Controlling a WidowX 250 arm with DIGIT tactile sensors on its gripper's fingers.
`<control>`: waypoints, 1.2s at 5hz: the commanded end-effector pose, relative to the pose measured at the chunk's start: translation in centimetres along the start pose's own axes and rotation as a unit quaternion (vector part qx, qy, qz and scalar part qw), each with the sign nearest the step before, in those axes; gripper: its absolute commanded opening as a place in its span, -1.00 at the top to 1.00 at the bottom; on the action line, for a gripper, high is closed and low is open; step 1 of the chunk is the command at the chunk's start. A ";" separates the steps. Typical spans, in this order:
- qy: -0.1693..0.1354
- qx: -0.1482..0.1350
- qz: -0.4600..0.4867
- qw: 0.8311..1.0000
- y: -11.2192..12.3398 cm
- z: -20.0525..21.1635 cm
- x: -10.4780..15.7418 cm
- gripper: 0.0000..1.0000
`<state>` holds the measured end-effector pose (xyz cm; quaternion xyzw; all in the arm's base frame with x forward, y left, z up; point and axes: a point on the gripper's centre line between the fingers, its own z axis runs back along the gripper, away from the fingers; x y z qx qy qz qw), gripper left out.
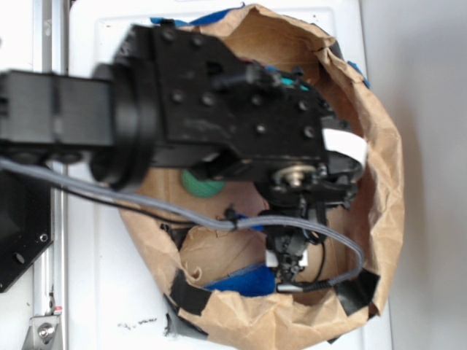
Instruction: Grab the rock.
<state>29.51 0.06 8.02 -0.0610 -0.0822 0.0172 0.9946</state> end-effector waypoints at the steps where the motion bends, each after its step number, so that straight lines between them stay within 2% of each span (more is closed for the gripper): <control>1: -0.046 0.017 -0.011 0.999 0.3 0.3 3.0 -1.00; 2: -0.044 0.025 -0.005 0.999 2.1 -0.5 2.7 -1.00; 4: -0.040 0.027 0.006 0.999 3.2 -0.8 1.9 -1.00; 6: -0.045 0.018 0.002 0.999 2.6 -1.3 1.7 -1.00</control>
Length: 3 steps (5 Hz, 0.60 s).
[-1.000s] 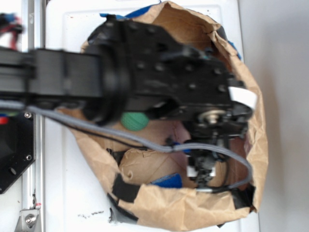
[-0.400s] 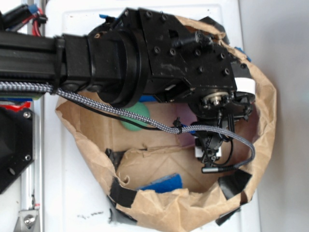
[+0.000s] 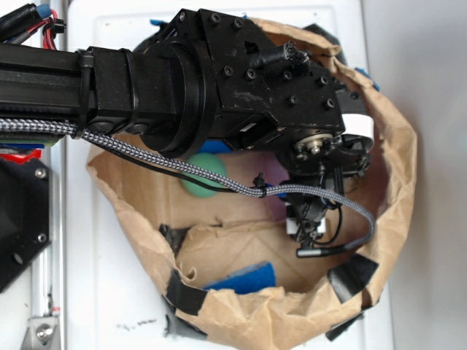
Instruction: Grab the rock.
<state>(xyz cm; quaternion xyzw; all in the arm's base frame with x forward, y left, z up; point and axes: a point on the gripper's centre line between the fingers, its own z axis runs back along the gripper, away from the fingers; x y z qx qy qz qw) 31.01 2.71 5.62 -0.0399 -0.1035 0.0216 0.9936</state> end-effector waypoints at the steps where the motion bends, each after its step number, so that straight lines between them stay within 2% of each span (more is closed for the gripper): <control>1: -0.021 -0.005 0.007 1.000 -0.3 0.7 0.7 -1.00; 3: -0.033 -0.003 0.038 0.999 0.7 0.4 2.0 -1.00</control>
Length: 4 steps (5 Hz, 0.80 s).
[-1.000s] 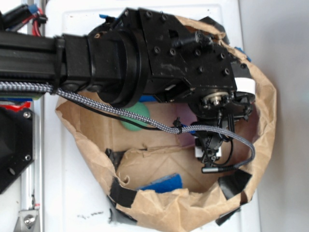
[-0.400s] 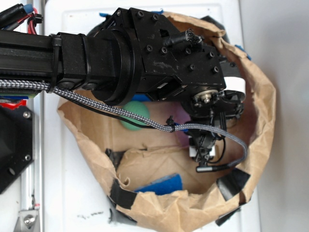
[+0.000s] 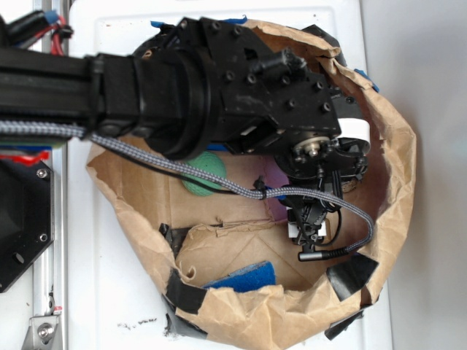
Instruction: Grab the rock.
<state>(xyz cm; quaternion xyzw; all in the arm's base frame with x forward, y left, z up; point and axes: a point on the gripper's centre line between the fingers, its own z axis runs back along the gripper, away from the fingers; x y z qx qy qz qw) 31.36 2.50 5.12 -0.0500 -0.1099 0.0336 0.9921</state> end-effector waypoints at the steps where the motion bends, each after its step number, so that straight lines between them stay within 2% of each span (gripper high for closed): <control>1: -0.029 0.005 0.035 0.999 1.2 0.6 2.6 -1.00; 4: -0.048 0.005 0.037 0.998 0.9 0.5 3.6 -1.00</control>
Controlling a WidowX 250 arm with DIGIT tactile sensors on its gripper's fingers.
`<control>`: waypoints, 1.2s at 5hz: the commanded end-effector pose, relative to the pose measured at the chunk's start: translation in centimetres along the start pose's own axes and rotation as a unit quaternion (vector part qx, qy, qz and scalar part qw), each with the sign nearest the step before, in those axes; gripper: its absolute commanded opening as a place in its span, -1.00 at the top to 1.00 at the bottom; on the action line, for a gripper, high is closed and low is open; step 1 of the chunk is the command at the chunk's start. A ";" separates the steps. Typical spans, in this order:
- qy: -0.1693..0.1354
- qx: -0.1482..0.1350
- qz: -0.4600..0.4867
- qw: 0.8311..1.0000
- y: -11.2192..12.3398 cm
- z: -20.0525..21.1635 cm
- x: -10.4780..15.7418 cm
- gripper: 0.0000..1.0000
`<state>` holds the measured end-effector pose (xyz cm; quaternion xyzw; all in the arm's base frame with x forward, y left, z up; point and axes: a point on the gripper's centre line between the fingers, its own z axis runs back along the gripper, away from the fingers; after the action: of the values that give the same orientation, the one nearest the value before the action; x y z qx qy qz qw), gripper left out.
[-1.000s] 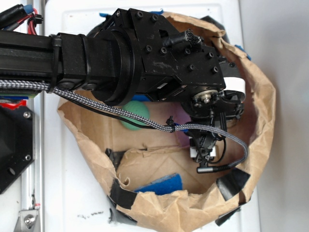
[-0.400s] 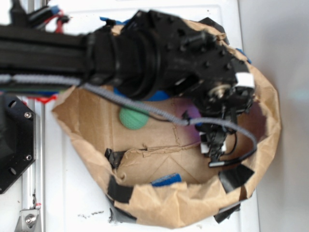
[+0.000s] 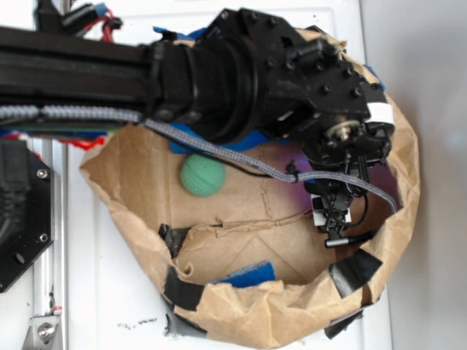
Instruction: Grab the rock.
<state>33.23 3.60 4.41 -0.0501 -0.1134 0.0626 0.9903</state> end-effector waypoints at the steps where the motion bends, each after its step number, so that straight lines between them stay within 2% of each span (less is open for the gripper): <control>1: -0.045 -0.005 0.011 0.999 -0.4 1.4 2.1 -1.00; 2: -0.063 -0.027 0.004 0.998 -0.6 1.6 1.9 -1.00; 3: -0.095 -0.025 0.006 0.995 -0.5 2.0 2.0 -1.00; 6: -0.075 -0.010 0.018 0.997 -0.1 1.0 2.2 -1.00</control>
<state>34.24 3.54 4.26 -0.0613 -0.1628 0.0806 0.9815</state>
